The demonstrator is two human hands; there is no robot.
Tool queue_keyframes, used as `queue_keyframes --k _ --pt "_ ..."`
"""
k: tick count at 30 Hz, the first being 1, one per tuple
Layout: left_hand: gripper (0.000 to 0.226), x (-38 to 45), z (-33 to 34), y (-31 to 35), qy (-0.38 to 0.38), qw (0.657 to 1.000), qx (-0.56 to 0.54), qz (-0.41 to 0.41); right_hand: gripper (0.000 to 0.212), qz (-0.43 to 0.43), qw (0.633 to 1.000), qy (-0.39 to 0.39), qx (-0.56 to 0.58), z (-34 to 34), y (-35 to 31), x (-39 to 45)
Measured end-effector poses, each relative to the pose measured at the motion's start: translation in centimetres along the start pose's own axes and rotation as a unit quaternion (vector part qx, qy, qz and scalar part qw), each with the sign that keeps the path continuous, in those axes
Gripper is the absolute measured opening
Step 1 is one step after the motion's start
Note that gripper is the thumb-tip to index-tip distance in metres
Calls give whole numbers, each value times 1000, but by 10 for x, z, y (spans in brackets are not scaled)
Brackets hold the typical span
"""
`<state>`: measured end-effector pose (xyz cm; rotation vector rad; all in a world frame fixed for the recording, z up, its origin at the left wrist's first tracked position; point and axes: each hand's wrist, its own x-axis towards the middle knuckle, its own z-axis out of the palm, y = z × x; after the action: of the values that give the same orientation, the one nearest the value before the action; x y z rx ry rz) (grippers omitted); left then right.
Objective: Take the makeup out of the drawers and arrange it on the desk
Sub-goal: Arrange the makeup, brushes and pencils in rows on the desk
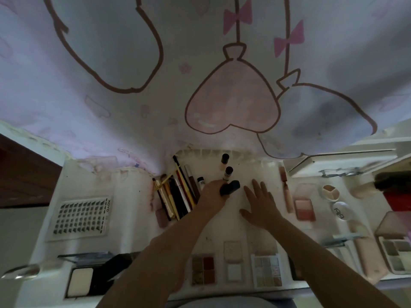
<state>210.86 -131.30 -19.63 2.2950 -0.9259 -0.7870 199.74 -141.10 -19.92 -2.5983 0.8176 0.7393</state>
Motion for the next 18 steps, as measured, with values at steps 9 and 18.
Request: queue_keyframes --k 9,18 --pt "25 3 -3 -7 -55 998 -7 0 73 16 999 -9 29 8 -3 4" --pt "7 6 -5 -4 -71 997 7 24 73 13 999 -14 31 10 -2 3"
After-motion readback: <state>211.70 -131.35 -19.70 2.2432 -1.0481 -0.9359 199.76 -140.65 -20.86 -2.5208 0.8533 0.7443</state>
